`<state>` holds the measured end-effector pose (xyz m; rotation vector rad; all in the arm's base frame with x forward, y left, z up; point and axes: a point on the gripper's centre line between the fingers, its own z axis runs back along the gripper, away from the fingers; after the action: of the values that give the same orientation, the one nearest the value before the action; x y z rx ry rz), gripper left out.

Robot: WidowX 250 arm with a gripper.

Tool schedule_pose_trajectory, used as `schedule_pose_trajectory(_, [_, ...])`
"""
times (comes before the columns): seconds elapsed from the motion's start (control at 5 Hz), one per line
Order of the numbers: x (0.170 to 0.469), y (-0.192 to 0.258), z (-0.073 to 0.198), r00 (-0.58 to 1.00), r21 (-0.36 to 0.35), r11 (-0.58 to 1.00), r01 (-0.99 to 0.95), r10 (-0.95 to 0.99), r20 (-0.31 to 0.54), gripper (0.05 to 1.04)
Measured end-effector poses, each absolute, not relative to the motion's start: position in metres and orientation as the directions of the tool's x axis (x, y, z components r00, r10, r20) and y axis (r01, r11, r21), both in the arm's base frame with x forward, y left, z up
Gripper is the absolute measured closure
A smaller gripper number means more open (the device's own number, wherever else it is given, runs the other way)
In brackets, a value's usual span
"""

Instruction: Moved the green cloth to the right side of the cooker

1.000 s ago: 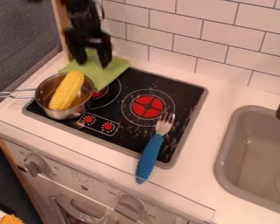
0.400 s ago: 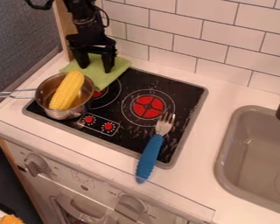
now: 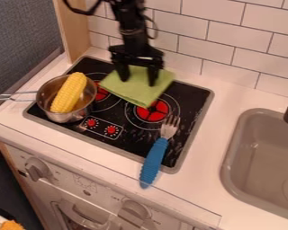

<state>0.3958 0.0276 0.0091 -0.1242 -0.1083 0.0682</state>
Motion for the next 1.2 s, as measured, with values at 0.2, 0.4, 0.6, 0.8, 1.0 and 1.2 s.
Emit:
schedule_pose_trajectory(0.2, [0.394,0.005,0.01,0.991,-0.125,0.988,-0.086,0.098,0.092,0.083])
schedule_pose_trajectory(0.4, [0.395,-0.004,0.011,0.988,-0.123,0.985,-0.122,0.132,0.081,0.083])
schedule_pose_trajectory(0.6, [0.391,-0.012,0.012,0.991,-0.099,0.988,-0.12,0.126,0.056,0.083])
schedule_pose_trajectory(0.8, [0.385,-0.024,0.025,0.994,-0.08,0.993,-0.087,0.092,0.06,0.083])
schedule_pose_trajectory(1.0, [0.38,-0.025,0.059,0.99,-0.049,0.996,-0.081,0.086,0.11,0.083])
schedule_pose_trajectory(1.2, [0.369,-0.024,0.087,0.984,-0.056,0.995,-0.084,0.092,0.154,0.083])
